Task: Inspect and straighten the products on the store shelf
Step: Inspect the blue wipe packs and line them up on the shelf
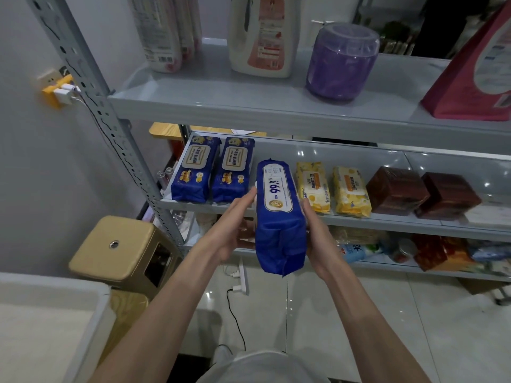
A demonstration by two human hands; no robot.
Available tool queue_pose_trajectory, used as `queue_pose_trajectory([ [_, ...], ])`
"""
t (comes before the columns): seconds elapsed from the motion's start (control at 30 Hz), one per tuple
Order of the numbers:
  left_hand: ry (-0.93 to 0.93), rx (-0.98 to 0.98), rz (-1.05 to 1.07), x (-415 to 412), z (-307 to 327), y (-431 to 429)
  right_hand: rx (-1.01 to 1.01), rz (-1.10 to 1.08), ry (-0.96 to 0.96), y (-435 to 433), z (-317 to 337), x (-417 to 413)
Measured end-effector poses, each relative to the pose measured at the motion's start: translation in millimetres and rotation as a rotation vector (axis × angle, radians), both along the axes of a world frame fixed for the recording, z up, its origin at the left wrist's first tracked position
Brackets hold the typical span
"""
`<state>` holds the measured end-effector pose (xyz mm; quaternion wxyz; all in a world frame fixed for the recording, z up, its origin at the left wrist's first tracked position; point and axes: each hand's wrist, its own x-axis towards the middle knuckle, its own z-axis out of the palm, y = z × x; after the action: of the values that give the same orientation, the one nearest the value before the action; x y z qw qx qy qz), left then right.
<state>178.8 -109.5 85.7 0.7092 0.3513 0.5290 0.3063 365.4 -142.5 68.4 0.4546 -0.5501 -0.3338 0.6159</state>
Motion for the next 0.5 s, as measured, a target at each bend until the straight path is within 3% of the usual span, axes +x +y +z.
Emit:
queue_pose_trajectory([
  [0.3,-0.084,-0.070,0.087,-7,-10,-1,0.015,0.039,-0.045,-1,9,-4],
  [0.5,0.017,0.035,0.071,-7,0,-6,-0.041,0.044,-0.039,1,-1,0],
])
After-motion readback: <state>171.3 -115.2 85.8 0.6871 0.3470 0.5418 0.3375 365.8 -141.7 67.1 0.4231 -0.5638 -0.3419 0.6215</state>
